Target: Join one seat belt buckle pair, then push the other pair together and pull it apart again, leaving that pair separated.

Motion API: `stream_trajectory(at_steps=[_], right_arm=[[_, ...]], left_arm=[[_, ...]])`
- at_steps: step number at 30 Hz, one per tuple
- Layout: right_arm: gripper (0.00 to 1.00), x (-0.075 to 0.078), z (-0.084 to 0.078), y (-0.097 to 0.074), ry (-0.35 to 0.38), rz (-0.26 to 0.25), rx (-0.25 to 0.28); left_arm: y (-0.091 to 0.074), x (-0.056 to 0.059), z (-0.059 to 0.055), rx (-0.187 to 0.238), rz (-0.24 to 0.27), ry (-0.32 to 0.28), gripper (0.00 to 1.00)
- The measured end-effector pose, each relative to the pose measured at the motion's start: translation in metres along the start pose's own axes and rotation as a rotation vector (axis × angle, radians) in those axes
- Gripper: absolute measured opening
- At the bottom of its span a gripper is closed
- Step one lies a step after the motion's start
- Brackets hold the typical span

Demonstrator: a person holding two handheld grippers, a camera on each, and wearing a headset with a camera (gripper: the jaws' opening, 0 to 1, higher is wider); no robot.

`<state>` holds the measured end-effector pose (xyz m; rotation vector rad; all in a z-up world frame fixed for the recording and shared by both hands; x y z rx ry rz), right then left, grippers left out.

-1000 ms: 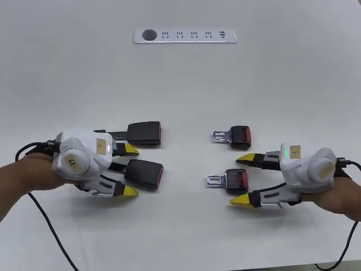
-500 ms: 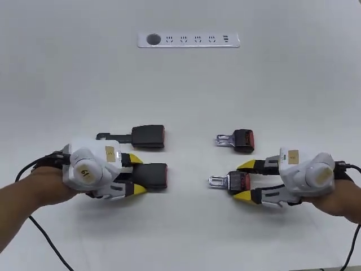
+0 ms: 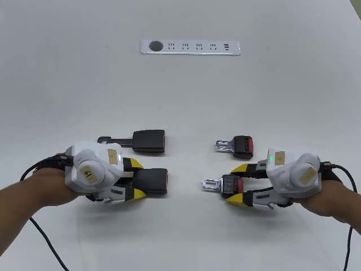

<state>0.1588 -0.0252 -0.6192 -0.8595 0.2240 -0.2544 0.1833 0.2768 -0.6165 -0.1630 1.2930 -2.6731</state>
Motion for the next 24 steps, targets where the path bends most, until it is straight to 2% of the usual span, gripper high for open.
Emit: stream_trajectory(at_steps=[10, 17, 24], right_arm=[[0.34, 0.003, 0.020, 0.016, -0.030, 0.031, 0.011], [0.34, 0.001, 0.037, 0.028, -0.041, 0.049, 0.050], [0.34, 0.002, 0.045, 0.038, -0.038, 0.063, 0.082]], left_arm=[[0.001, -0.001, 0.001, -0.003, 0.000, -0.005, 0.34], [0.002, -0.001, 0.001, -0.011, 0.003, -0.012, 0.34], [0.003, -0.001, 0.004, -0.017, 0.011, -0.024, 0.34]])
Point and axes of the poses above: the centre of the closed fingertips' face, and the gripper's own axes: y roughly forward along the fingers, x roughly to its right, z roughly out of its top, the point moved 10 cm from there along -y, roughly backward along the fingers, and after that the axes turned 3 degrees about -x, right-handed, at the moved point
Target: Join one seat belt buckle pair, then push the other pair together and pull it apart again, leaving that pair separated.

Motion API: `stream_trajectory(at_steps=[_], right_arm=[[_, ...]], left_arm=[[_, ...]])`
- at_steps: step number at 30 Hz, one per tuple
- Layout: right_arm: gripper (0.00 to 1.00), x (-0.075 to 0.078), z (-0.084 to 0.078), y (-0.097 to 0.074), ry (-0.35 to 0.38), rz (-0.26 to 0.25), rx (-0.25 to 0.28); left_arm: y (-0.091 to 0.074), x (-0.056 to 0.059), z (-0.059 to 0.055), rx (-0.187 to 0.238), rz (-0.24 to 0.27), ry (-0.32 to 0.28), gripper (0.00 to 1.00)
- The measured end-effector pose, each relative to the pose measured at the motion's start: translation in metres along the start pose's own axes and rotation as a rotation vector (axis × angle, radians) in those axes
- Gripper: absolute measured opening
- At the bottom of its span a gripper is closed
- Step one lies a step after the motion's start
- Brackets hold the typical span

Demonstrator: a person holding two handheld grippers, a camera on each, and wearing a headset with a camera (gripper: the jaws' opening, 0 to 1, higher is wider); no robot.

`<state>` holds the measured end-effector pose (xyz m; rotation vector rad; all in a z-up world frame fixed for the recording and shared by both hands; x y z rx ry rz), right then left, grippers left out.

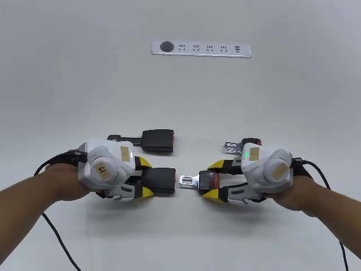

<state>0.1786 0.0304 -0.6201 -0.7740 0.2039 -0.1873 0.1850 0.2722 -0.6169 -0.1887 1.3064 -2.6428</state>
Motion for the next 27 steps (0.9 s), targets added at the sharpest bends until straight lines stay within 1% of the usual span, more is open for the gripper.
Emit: stream_trajectory(at_steps=[3, 8, 12, 13, 14, 15, 18, 21, 23, 26, 27], right_arm=[[0.34, 0.000, 0.003, 0.003, 0.007, 0.013, 0.014], [0.34, -0.001, 0.007, 0.005, 0.002, 0.013, 0.021], [0.34, 0.000, 0.012, 0.012, 0.002, 0.024, 0.030], [0.34, -0.001, 0.013, 0.014, -0.005, 0.021, 0.025], [0.34, 0.002, 0.012, 0.011, -0.010, 0.025, 0.019], [0.34, 0.004, 0.010, 0.012, -0.006, 0.026, 0.019], [0.34, 0.002, 0.011, 0.014, 0.004, 0.019, 0.016], [0.34, 0.003, 0.011, 0.016, 0.002, 0.018, 0.017], [0.34, 0.003, 0.013, 0.016, -0.003, 0.022, 0.008], [0.34, 0.004, 0.015, 0.019, -0.007, 0.026, 0.002], [0.34, 0.002, 0.016, 0.021, -0.004, 0.024, 0.007]], left_arm=[[0.000, 0.000, 0.000, -0.003, 0.000, 0.002, 0.34], [0.000, 0.000, 0.001, -0.008, 0.002, 0.006, 0.34], [0.001, 0.001, 0.003, -0.014, -0.002, 0.007, 0.34], [0.002, 0.002, 0.003, -0.019, -0.005, 0.012, 0.34], [0.002, 0.001, 0.002, -0.021, -0.005, 0.002, 0.34], [0.002, 0.000, 0.002, -0.018, -0.005, 0.010, 0.34], [0.002, 0.000, 0.001, -0.011, -0.003, 0.003, 0.34], [0.004, 0.000, 0.004, -0.023, -0.006, 0.011, 0.33], [0.004, -0.001, 0.005, -0.029, -0.012, 0.033, 0.33], [0.003, 0.000, 0.005, -0.022, -0.014, 0.027, 0.33], [0.004, 0.000, 0.005, -0.016, -0.017, 0.032, 0.33]])
Point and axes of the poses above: the centre of the closed fingertips' face, and the gripper's own axes: y roughly forward along the fingers, x roughly to its right, z roughly out of its top, the point moved 10 cm from there along -y, roughly backward along the fingers, and after that the axes turned 3 degrees about -x, right-handed, at the moved point
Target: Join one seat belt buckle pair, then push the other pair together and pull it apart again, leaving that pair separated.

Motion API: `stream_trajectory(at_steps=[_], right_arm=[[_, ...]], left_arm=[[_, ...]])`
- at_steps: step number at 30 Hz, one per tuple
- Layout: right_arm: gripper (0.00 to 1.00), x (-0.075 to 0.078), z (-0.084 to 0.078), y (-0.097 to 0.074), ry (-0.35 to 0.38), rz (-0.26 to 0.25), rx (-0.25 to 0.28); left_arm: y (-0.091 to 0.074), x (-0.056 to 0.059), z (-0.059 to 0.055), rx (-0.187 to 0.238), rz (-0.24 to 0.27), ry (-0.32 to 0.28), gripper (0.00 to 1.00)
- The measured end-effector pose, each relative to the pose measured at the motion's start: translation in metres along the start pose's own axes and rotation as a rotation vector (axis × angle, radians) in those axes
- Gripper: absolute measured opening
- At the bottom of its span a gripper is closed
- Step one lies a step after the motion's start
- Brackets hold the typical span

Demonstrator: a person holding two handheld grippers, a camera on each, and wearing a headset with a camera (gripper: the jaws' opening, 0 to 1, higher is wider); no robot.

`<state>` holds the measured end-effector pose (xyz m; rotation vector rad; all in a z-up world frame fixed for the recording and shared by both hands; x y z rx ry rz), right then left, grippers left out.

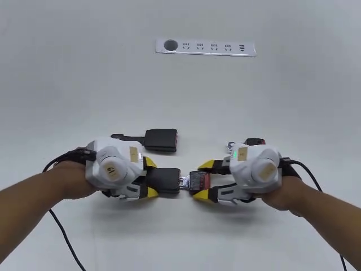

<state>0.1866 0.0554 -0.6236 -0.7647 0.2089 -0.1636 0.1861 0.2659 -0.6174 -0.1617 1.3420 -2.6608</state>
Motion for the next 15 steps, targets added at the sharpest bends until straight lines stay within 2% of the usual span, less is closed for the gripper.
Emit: stream_trajectory(at_steps=[5, 9, 15], right_arm=[[0.34, -0.002, 0.009, 0.009, -0.007, 0.000, 0.000], [0.34, -0.003, 0.013, 0.011, 0.000, 0.002, -0.020], [0.34, -0.002, 0.011, 0.011, -0.005, 0.001, -0.020]], left_arm=[[0.000, -0.003, 0.003, -0.030, -0.014, 0.039, 0.33], [0.001, -0.002, 0.000, -0.012, -0.016, 0.032, 0.33], [0.001, -0.001, 0.000, -0.001, -0.017, 0.035, 0.33]])
Point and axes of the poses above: the centre of the closed fingertips' face, and the gripper's own axes: y roughly forward along the fingers, x roughly to its right, z roughly out of its top, the point moved 10 cm from there along -y, roughly backward along the fingers, and after that the axes turned 3 degrees about -x, right-handed, at the moved point
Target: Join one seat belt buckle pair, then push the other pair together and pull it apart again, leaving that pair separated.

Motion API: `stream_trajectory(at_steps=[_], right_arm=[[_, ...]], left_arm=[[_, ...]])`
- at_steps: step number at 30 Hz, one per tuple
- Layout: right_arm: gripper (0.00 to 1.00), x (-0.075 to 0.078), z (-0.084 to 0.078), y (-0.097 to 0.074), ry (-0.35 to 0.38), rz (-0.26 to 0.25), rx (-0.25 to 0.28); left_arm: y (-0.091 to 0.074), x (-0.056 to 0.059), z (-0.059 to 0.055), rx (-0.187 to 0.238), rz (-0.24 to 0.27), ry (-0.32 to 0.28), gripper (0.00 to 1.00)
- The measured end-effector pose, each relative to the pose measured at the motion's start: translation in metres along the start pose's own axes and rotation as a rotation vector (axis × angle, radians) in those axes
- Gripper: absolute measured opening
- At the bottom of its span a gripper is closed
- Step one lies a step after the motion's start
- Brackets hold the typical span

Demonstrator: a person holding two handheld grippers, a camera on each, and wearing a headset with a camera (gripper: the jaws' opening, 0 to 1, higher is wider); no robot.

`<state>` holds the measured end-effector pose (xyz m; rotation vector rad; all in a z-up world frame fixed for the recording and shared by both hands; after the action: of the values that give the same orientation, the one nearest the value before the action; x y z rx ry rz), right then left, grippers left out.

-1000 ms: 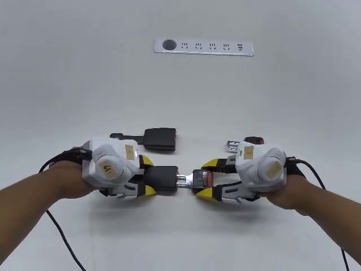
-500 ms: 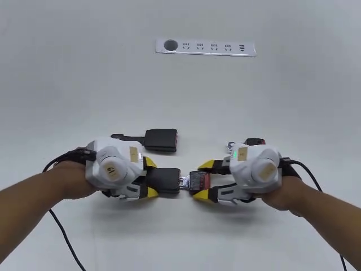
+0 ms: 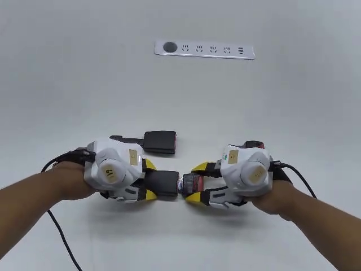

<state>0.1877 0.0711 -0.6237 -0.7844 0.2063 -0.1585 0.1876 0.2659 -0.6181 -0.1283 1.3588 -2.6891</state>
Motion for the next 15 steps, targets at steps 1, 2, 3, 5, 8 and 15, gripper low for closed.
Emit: stream_trajectory(at_steps=[1, 2, 3, 5, 8, 15], right_arm=[[0.34, -0.0008, -0.0003, -0.0005, -0.007, 0.003, -0.002], [0.34, -0.0004, 0.0003, -0.0003, -0.012, 0.005, -0.003], [0.34, -0.0005, -0.0009, -0.0004, -0.014, 0.006, -0.003], [0.34, -0.0004, -0.0014, -0.0009, -0.017, 0.009, -0.001], [0.34, -0.0010, -0.0013, -0.0014, -0.024, 0.009, -0.002], [0.33, -0.0002, -0.0026, -0.0012, -0.045, 0.008, -0.004]], left_arm=[[-0.0001, -0.0002, -0.0007, 0.004, -0.002, -0.003, 0.33], [-0.0009, -0.0017, -0.0042, 0.017, -0.005, -0.006, 0.33], [-0.0011, -0.0022, -0.0053, 0.023, -0.005, -0.003, 0.33], [-0.0002, -0.0007, -0.0028, 0.019, -0.008, 0.004, 0.33], [-0.0014, -0.0013, -0.0017, 0.016, -0.014, 0.019, 0.33], [-0.0027, -0.0035, -0.0063, 0.050, -0.028, 0.047, 0.33]])
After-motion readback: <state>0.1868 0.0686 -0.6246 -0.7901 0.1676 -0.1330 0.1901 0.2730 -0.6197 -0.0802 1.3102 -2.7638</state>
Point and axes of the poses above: the centre of the closed fingertips' face, and the gripper's own axes: y roughly forward along the fingers, x roughly to its right, z roughly out of its top, the point moved 10 cm from there along -y, roughly backward along the fingers, and after that the axes turned 3 degrees about -x, right-handed, at the moved point
